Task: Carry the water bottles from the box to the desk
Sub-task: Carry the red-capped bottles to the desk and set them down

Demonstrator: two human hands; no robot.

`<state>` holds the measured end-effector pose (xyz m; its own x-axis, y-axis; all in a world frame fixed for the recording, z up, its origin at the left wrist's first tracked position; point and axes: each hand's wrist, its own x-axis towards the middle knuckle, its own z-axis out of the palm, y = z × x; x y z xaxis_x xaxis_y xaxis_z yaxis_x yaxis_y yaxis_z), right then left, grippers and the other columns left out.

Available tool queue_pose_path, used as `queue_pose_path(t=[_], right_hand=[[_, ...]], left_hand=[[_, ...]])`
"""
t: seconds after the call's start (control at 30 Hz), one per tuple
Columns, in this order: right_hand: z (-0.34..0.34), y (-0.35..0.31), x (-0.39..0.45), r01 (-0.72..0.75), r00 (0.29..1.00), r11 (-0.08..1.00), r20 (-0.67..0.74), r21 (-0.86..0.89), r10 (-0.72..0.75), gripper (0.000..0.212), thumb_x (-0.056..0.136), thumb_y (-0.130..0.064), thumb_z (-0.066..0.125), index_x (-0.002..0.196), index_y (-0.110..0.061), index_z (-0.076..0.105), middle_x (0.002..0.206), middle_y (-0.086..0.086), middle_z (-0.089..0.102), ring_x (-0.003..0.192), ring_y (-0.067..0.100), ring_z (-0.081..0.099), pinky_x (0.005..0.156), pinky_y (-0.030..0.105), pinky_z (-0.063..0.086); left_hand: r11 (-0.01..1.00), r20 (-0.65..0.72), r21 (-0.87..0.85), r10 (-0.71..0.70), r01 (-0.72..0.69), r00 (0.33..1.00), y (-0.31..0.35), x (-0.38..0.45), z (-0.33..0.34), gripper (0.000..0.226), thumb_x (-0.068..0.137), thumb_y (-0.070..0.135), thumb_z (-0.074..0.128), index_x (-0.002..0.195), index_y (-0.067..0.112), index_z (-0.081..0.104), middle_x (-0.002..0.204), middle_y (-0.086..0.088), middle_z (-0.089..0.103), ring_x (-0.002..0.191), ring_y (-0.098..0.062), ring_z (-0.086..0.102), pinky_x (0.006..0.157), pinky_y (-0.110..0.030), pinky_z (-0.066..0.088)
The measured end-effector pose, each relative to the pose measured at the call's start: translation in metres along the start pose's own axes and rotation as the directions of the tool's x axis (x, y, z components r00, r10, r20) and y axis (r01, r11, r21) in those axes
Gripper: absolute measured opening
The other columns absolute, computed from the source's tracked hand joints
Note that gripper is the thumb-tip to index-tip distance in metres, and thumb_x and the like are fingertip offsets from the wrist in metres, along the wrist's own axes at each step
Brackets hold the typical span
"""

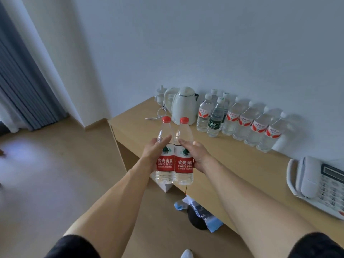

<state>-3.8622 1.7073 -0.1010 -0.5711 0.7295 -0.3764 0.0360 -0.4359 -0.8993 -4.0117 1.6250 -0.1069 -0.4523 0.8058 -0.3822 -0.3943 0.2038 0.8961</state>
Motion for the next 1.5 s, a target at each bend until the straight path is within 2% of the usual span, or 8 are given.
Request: queue_pose_path(t=[0.13, 0.3, 0.5, 0.77, 0.97, 1.07, 1.2, 1.5], right_hand=[[-0.029, -0.014, 0.029, 0.027, 0.999, 1.000, -0.046, -0.007, -0.027, 0.034, 0.089, -0.030, 0.075, 0.112, -0.008, 0.063, 0.103, 0.018, 0.076, 0.094, 0.034, 0.074, 0.086, 0.049, 0.060], [-0.076, -0.034, 0.054, 0.064, 0.991, 0.998, -0.118, -0.019, -0.066, 0.047, 0.086, -0.033, 0.077, 0.124, -0.011, 0.061, 0.110, 0.014, 0.075, 0.100, 0.032, 0.073, 0.093, 0.053, 0.056], [-0.127, -0.044, 0.050, 0.084, 0.957, 0.994, -0.272, -0.075, -0.101, 0.051, 0.076, -0.044, 0.083, 0.118, -0.024, 0.060, 0.099, -0.003, 0.077, 0.082, 0.013, 0.076, 0.057, 0.027, 0.056], [-0.175, -0.037, 0.036, 0.116, 0.874, 0.968, -0.440, -0.223, -0.206, 0.050, 0.075, -0.040, 0.086, 0.113, -0.034, 0.054, 0.112, -0.011, 0.070, 0.099, 0.004, 0.066, 0.074, 0.025, 0.050], [-0.195, -0.041, 0.032, 0.060, 0.825, 0.944, -0.516, -0.326, -0.231, 0.054, 0.076, -0.029, 0.087, 0.113, -0.038, 0.050, 0.112, -0.013, 0.065, 0.113, 0.013, 0.062, 0.094, 0.034, 0.050], [-0.200, -0.044, 0.034, 0.018, 0.791, 0.927, -0.561, -0.374, -0.242, 0.067, 0.076, -0.027, 0.088, 0.131, -0.024, 0.050, 0.127, -0.005, 0.064, 0.121, 0.017, 0.058, 0.105, 0.042, 0.048], [-0.204, -0.044, 0.042, 0.024, 0.755, 0.928, -0.602, -0.371, -0.260, 0.058, 0.076, -0.021, 0.087, 0.123, -0.025, 0.054, 0.125, -0.005, 0.066, 0.121, 0.018, 0.060, 0.106, 0.045, 0.047], [-0.209, -0.041, 0.062, -0.037, 0.750, 0.935, -0.629, -0.353, -0.207, 0.072, 0.075, -0.021, 0.088, 0.135, -0.020, 0.049, 0.141, 0.002, 0.058, 0.131, 0.023, 0.053, 0.110, 0.051, 0.044]], left_hand=[[0.999, 0.040, 0.041, 0.015, -0.017, 0.999, 0.008, 0.039, 0.030, 0.059, 0.076, 0.042, 0.086, 0.122, 0.016, 0.059, 0.100, -0.013, 0.076, 0.082, -0.030, 0.077, 0.065, -0.041, 0.062], [0.999, 0.137, 0.041, 0.015, -0.021, 0.990, 0.012, 0.082, 0.078, 0.055, 0.081, 0.037, 0.084, 0.125, 0.016, 0.059, 0.105, -0.013, 0.076, 0.087, -0.032, 0.077, 0.065, -0.039, 0.061], [0.990, 0.305, 0.113, 0.040, -0.078, 0.951, 0.005, 0.110, 0.125, 0.067, 0.075, 0.040, 0.086, 0.132, 0.019, 0.058, 0.112, -0.012, 0.075, 0.097, -0.033, 0.075, 0.078, -0.045, 0.061], [0.896, 0.480, 0.354, 0.071, -0.268, 0.874, -0.009, 0.138, 0.167, 0.070, 0.061, 0.046, 0.089, 0.123, 0.024, 0.062, 0.111, -0.002, 0.074, 0.098, -0.020, 0.074, 0.091, -0.044, 0.058], [0.782, 0.637, 0.441, 0.074, -0.441, 0.767, -0.001, 0.161, 0.187, 0.059, 0.075, 0.027, 0.087, 0.128, 0.017, 0.062, 0.115, 0.001, 0.073, 0.107, -0.017, 0.069, 0.095, -0.040, 0.056], [0.729, 0.703, 0.460, 0.049, -0.507, 0.709, 0.004, 0.176, 0.193, 0.052, 0.080, 0.019, 0.085, 0.126, 0.025, 0.063, 0.113, 0.011, 0.073, 0.104, -0.005, 0.068, 0.089, -0.028, 0.055], [0.710, 0.733, 0.466, 0.024, -0.528, 0.679, 0.007, 0.188, 0.200, 0.053, 0.080, 0.017, 0.085, 0.117, 0.044, 0.060, 0.102, 0.030, 0.070, 0.094, 0.015, 0.065, 0.072, -0.006, 0.048], [0.709, 0.734, 0.476, 0.007, -0.521, 0.679, 0.002, 0.207, 0.203, 0.048, 0.082, 0.019, 0.083, 0.119, 0.039, 0.059, 0.111, 0.023, 0.070, 0.102, 0.010, 0.063, 0.085, -0.018, 0.048]])
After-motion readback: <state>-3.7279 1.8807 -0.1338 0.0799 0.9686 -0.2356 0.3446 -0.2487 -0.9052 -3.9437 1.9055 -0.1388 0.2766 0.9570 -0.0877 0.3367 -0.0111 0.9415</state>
